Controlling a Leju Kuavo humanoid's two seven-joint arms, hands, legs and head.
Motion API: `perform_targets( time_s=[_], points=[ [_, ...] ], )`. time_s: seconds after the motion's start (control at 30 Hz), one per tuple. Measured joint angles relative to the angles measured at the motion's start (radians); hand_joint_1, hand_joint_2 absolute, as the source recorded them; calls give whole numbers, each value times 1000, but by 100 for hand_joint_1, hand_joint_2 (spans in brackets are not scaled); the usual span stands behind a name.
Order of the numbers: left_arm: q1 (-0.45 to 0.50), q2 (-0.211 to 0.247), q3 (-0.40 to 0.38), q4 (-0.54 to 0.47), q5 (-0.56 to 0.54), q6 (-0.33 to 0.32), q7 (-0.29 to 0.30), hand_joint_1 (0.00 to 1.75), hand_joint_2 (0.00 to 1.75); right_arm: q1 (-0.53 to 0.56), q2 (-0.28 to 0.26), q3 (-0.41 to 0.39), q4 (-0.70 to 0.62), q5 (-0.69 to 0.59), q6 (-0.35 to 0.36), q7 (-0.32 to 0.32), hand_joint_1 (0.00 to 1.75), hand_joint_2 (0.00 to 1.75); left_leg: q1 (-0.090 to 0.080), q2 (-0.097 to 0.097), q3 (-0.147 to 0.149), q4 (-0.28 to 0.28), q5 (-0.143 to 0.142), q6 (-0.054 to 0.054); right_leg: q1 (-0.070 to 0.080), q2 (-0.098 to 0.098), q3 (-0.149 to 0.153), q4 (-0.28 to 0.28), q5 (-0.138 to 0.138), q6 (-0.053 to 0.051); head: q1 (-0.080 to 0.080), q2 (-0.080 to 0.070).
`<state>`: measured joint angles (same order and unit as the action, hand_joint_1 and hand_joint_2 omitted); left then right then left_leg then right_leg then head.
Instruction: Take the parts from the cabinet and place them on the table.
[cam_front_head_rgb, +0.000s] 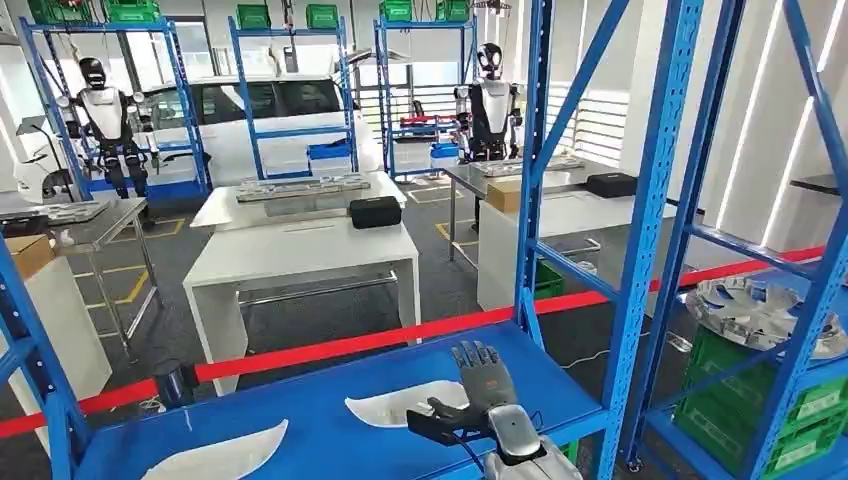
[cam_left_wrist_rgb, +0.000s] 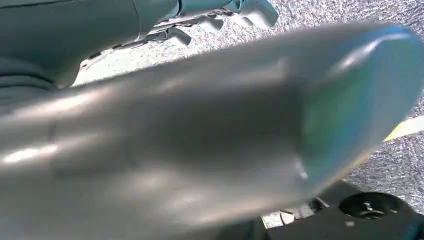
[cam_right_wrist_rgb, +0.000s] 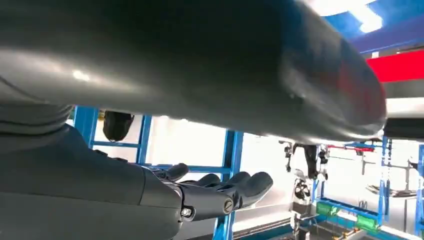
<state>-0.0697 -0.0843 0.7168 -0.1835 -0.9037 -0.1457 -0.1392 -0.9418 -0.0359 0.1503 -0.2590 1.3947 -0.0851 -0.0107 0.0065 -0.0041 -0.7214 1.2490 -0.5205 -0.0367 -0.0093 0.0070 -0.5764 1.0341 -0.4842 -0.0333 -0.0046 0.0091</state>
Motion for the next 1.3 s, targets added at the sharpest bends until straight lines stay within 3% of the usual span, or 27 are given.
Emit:
perform_targets(
  time_s=[0.07,0.1,0.13,0.2,0.23,0.27,0.3,0.33,0.47,0.6,0.8,1.3],
  points=[
    [0,0,0,0,0,-3,-11,0,0,-1,1,0,0,-1,-2,-1,0,0,-11,0,63,-174,119,23,4,-1,20,-1,-11,0,-1,0],
    [0,4,0,0,0,-3,-8,0,0,0,2,0,1,-1,-2,-2,0,0,-20,0,74,-212,118,40,3,-1,24,-1,-15,2,1,0],
    [-2,1,0,1,0,-3,-6,0,0,-1,3,0,1,0,-2,-3,0,0,-21,1,75,-228,69,42,3,2,18,-2,-17,8,-2,-1],
    [1,2,2,0,0,-3,-3,0,0,3,3,0,1,0,-2,-5,0,0,-23,-1,87,-230,102,48,3,2,19,-5,-23,21,1,0],
    [3,1,4,0,0,-3,-6,0,0,6,5,0,0,0,-3,-6,0,0,-17,-1,97,-242,118,35,7,2,27,-4,-24,18,0,0],
    [2,0,6,0,0,-4,-11,0,0,4,5,0,1,0,-4,-6,0,0,-16,-3,99,-247,118,15,9,0,29,-16,-13,-3,3,0],
    [0,0,7,0,0,-5,-13,0,0,1,5,0,1,0,-3,-8,0,0,-18,-4,98,-248,120,21,8,-3,31,-19,-18,-5,3,0],
    [0,0,8,0,0,-6,-18,0,0,2,5,0,1,1,-4,-10,0,0,-18,-5,98,-248,116,27,8,-3,34,-23,-20,3,5,0],
    [0,-5,15,0,3,-13,-32,0,0,3,5,0,1,5,-4,-13,0,0,-18,-5,99,-248,111,35,8,-3,42,-36,-19,5,6,0],
    [-1,-9,16,0,5,-21,-48,0,0,4,5,0,1,6,-6,-16,0,0,-18,-5,100,-248,109,39,8,-3,45,-41,-17,16,8,0],
    [-1,-10,24,0,4,-21,-43,0,0,14,8,0,1,8,-3,-22,0,0,-18,-5,100,-247,109,40,8,-3,46,-42,-16,25,7,0],
    [-1,-14,25,0,0,-21,-40,0,0,90,27,0,1,17,2,-44,0,0,-16,-5,101,-248,110,40,10,-3,46,-42,-17,26,7,0]
  ],
)
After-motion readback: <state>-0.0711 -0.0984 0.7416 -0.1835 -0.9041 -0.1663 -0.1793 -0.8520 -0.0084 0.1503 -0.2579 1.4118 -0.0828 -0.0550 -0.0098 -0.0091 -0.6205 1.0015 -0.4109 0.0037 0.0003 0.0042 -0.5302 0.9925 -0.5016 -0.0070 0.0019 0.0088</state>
